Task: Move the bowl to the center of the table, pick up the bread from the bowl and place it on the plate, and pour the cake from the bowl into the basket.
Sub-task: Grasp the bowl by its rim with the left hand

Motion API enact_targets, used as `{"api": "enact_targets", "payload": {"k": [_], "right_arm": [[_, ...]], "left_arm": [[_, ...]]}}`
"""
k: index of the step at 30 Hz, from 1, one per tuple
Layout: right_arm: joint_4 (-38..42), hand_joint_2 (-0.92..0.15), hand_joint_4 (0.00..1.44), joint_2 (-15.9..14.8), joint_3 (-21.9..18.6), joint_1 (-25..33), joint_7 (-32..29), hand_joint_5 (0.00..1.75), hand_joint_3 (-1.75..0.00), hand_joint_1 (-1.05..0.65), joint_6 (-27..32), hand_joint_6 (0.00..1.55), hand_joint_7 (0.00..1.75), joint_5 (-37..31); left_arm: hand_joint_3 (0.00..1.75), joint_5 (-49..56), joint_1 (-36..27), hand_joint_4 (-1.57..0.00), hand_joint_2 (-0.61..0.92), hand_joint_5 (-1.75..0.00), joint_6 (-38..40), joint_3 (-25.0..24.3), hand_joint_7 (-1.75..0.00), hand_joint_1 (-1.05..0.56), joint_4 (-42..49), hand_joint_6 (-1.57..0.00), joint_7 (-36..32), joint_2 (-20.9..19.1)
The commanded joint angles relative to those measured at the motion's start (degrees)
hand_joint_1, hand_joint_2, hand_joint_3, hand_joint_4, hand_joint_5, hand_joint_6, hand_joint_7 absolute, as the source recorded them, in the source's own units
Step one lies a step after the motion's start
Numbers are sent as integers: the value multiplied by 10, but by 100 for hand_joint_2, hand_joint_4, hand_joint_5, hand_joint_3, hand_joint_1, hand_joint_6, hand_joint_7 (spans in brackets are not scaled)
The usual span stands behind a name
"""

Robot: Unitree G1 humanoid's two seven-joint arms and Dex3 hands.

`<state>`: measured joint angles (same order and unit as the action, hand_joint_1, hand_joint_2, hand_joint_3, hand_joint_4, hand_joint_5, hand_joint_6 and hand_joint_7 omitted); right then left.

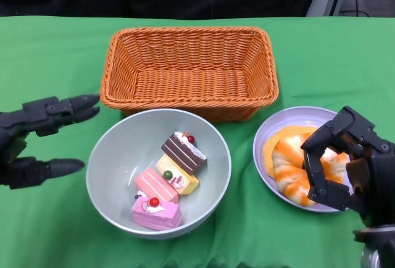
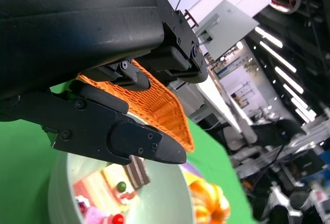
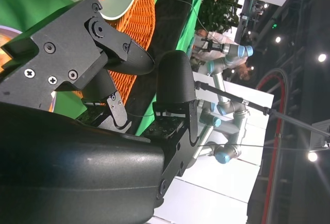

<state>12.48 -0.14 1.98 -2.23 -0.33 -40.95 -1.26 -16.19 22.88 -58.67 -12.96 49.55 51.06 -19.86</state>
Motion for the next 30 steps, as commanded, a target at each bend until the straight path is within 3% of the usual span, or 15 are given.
{"api": "enact_targets", "payload": {"k": [1,8,13,24,30], "right_arm": [[-3,-44,68,-1,-8,4,0,174,-121,-10,5,60,155,1],[-10,-44,68,2,-10,11,12,175,-121,-10,16,59,154,16],[-14,-44,67,7,-12,15,17,175,-123,-7,17,59,154,22],[-15,-44,69,14,-14,20,10,175,-125,-7,16,58,157,10],[-18,-45,70,16,-14,23,12,175,-124,-6,18,58,158,13]], "left_arm": [[10,43,11,-54,92,0,-80,1,0,-52,40,-51,-31,-24],[7,202,39,-61,92,-3,-261,2,-2,-50,106,-56,-133,-56],[3,293,57,-65,91,-3,-328,-6,-3,-51,126,-62,-184,-69],[1,516,65,-70,90,-3,-338,-19,-2,-55,66,-67,-335,-100],[1,629,69,-74,91,-3,-333,1,-2,-57,46,-72,-438,-119]]}}
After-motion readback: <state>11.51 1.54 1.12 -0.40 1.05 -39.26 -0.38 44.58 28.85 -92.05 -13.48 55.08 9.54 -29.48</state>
